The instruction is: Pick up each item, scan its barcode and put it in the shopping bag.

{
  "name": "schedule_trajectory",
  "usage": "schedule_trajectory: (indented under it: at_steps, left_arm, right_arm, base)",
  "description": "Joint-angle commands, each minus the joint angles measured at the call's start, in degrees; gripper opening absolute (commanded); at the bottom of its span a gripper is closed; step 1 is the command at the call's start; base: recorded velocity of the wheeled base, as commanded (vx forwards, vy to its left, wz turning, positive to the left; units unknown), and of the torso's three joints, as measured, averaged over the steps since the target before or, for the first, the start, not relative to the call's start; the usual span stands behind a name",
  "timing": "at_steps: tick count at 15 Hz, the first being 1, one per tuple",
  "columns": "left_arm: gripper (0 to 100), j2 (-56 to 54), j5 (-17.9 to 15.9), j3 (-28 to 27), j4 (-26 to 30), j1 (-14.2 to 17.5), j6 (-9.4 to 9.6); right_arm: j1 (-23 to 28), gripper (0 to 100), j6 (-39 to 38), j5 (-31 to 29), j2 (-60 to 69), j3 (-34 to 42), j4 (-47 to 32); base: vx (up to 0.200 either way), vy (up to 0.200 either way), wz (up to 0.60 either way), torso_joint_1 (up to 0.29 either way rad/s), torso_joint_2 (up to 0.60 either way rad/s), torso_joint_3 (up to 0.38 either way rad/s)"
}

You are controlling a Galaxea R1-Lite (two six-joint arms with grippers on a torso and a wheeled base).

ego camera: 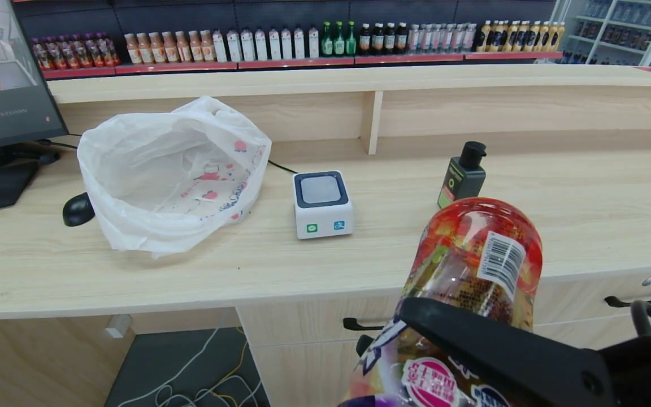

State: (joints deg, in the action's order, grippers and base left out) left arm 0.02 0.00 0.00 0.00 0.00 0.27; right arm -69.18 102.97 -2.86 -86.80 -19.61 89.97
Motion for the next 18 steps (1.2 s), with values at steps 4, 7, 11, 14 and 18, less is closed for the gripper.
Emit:
schedule_trajectory:
  at_steps: [4,7,11,14,18]
  left_arm:
    - [100,0.0,0.0,0.0,0.0,0.0,0.00]
    - [100,0.0,0.0,0.0,0.0,0.0,0.00]
    - [100,0.0,0.0,0.0,0.0,0.0,0.00]
    - [100,0.0,0.0,0.0,0.0,0.0,0.00]
    - [100,0.0,0.0,0.0,0.0,0.0,0.00]
  right_arm:
    - [0.9,0,0.4,0.5,-0.3,-0.3,0.0]
    - [0.9,0,0.8,0.5,-0.3,-0.3,0.0]
    - [1.0,0,0.8,0.4,-0.7,-0.4,0.0]
    - [1.4,0,0.8,0.5,-0.7,-0.2,0.0]
    - [1.5,0,-0.1,0.3,-0.8,0.3,0.0]
  base:
    - [0.000,0.000,0.00,0.000,0.00,0.000]
    - [0.000,0.000,0.00,0.000,0.00,0.000]
    - [0.000,0.000,0.00,0.000,0.00,0.000]
    - [0.000,0.000,0.00,0.000,0.00,0.000]
    - [0.000,0.000,0.00,0.000,0.00,0.000]
